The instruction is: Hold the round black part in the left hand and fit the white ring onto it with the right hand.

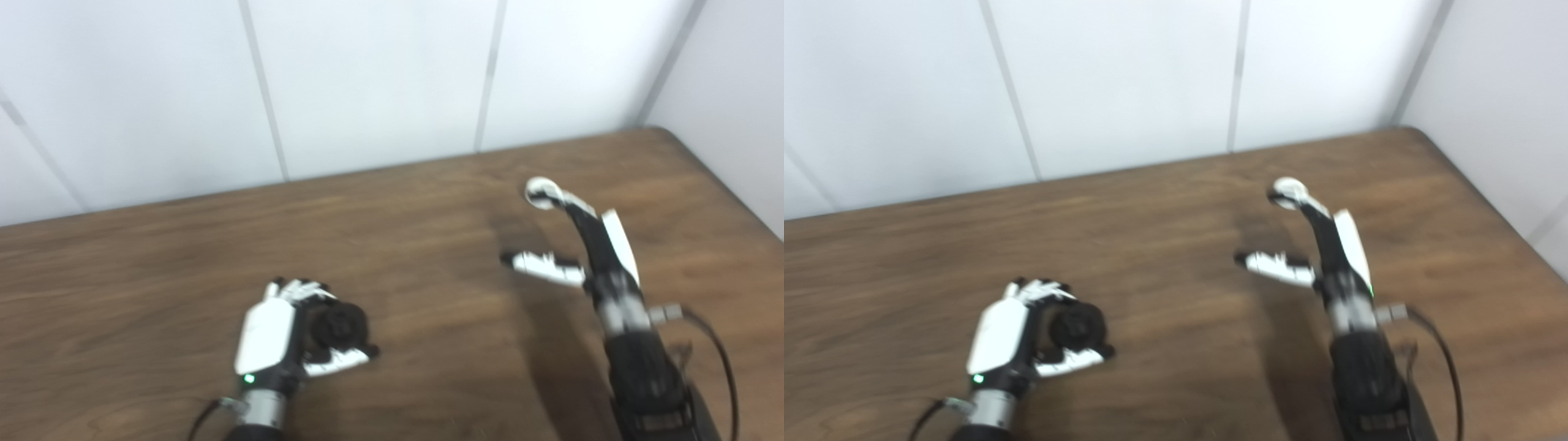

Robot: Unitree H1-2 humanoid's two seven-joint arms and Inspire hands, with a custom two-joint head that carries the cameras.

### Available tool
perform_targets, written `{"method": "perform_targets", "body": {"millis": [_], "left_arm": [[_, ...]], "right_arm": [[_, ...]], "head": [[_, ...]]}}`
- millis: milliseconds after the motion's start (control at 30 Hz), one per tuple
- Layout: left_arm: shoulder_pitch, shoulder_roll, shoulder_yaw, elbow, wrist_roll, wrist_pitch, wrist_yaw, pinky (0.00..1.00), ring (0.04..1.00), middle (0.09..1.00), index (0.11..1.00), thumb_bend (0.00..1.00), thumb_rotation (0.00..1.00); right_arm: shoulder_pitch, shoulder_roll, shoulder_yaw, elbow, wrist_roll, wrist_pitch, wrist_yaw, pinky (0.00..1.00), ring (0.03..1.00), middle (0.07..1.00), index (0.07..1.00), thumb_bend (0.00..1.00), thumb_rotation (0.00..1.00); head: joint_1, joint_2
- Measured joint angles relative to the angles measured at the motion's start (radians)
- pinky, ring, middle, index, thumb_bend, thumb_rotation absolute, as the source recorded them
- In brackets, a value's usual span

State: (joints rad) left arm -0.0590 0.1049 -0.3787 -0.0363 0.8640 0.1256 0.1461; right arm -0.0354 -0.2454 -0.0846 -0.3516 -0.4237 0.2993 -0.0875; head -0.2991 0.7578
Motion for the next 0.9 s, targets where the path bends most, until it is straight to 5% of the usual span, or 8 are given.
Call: {"method": "perform_targets", "body": {"millis": [267, 433, 633, 900], "left_arm": [[-0.004, 0.03, 0.015, 0.0, -0.003, -0.028, -0.002, 1.0, 0.867, 0.774, 0.483, 0.52, 0.05], [-0.004, 0.04, 0.03, 0.0, -0.009, -0.031, -0.008, 1.0, 0.872, 0.772, 0.483, 0.52, 0.05], [-0.003, 0.054, 0.036, 0.0, -0.011, -0.052, -0.014, 1.0, 0.864, 0.768, 0.483, 0.52, 0.05], [-0.001, 0.053, 0.042, -0.004, -0.011, -0.061, -0.021, 1.0, 0.865, 0.77, 0.483, 0.52, 0.05]], "right_arm": [[-0.097, -0.072, -0.009, 0.051, -0.063, 0.034, 0.033, 0.86, 0.921, 0.891, 0.721, 0.84, 0.28], [-0.145, -0.145, 0.011, 0.059, -0.111, 0.116, 0.109, 0.91, 0.974, 0.918, 0.713, 0.85, 0.27], [-0.253, -0.277, 0.081, 0.133, -0.222, 0.165, 0.257, 0.99, 0.999, 0.948, 0.696, 0.9, 0.26], [-0.4, -0.343, 0.138, 0.249, -0.354, 0.169, 0.468, 1.0, 1.0, 0.955, 0.705, 0.91, 0.25]], "head": [[-0.09, 0.011], [-0.11, 0.011], [-0.121, 0.011], [-0.121, 0.003]]}}
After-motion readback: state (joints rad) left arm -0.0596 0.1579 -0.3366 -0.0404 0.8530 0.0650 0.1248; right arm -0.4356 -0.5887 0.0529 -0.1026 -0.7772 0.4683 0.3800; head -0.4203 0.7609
